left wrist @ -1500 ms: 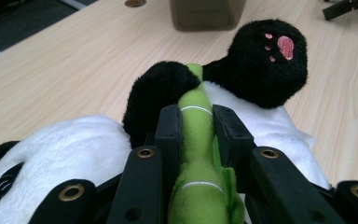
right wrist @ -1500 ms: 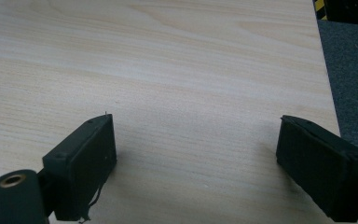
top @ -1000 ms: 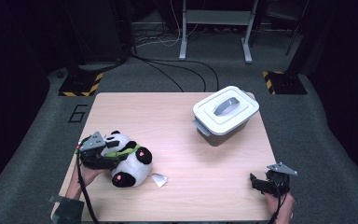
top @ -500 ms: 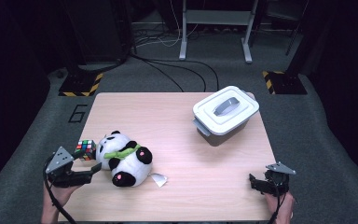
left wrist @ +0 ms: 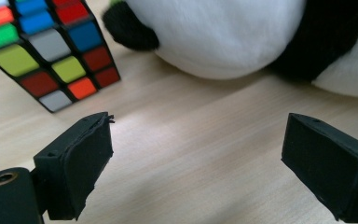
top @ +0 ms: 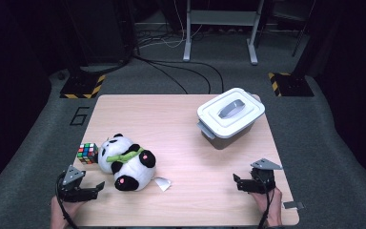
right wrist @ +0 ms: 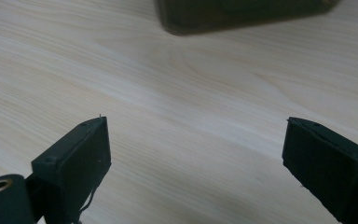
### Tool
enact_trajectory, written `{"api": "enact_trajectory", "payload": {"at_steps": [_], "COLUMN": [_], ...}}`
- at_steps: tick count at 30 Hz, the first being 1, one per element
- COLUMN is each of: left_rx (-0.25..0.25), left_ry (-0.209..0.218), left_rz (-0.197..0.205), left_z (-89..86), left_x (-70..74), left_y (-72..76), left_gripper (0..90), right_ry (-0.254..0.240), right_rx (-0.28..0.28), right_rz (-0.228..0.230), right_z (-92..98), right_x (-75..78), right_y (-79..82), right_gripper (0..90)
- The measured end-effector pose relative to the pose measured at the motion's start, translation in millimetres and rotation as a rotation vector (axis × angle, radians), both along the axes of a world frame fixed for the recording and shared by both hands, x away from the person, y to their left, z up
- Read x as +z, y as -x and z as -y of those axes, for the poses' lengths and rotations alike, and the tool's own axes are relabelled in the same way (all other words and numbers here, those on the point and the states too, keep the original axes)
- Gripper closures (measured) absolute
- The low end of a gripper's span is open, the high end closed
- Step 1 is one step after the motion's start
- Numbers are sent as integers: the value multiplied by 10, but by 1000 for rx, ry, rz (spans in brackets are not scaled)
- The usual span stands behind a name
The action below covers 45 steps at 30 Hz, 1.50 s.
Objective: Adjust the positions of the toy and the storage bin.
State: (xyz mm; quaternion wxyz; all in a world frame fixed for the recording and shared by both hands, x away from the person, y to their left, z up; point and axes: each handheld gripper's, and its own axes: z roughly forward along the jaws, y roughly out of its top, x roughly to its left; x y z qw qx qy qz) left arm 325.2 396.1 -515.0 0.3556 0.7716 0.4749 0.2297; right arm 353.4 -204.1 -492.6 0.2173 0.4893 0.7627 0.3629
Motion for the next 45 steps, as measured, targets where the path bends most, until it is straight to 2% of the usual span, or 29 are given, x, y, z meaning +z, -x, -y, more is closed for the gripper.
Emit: {"api": "enact_trajectory", "payload": {"at_steps": [1,2,3,4,5,6,8,10,17,18,21,27,31,35,36,37,39,40,44,45], "left_rx": [-10,-12,-20,-21,-26,-20,-19,-16,-19,-19,-18,-19,-13,-14,-14,-14,-14,-15,-15,-15], "left_ry": [-21,-23,-38,-40,-36,-7,-6,-8,-13,-13,-13,-13,-6,-7,-7,-7,-7,-7,-7,-7], "left_rz": [-20,-22,-43,-39,-47,-51,-65,-56,-69,-69,-69,-69,-56,-57,-57,-57,-57,-57,-57,-57], "left_z": [10,18,16,17,15,16,8,8,5,5,6,6,14,15,15,15,15,15,15,14], "left_x": [-52,-81,-91,-121,-146,-162,-157,-163,-155,-155,-156,-156,-167,-166,-166,-166,-166,-166,-166,-166], "left_y": [-20,-29,-35,-46,-55,-57,-58,-67,-78,-78,-78,-77,-77,-76,-76,-76,-76,-76,-76,-76], "left_gripper": [83,83,83,82,81,72,69,62,54,54,54,54,54,55,55,55,55,55,55,55], "right_ry": [1,6,7,1,-1,1,0,-3,21,21,39,66,85,115,115,147,185,203,215,235], "right_rx": [14,30,45,58,70,83,107,125,210,210,243,281,288,253,253,228,202,196,154,143], "right_rz": [-2,1,4,6,10,14,19,22,69,69,92,119,129,157,157,177,191,198,217,228], "right_z": [-49,-92,-134,-176,-216,-255,-335,-412,-750,-750,-900,-1023,-1071,-1130,-1130,-1165,-1202,-1216,-1252,-1264], "right_x": [21,45,68,94,121,149,204,254,463,463,557,653,676,664,664,643,621,611,583,563], "right_y": [-14,-28,-41,-54,-66,-80,-111,-136,-271,-271,-384,-551,-619,-740,-740,-770,-789,-798,-812,-823], "right_gripper": [63,62,62,61,61,61,57,57,57,57,65,103,136,274,274,365,448,471,550,598]}}
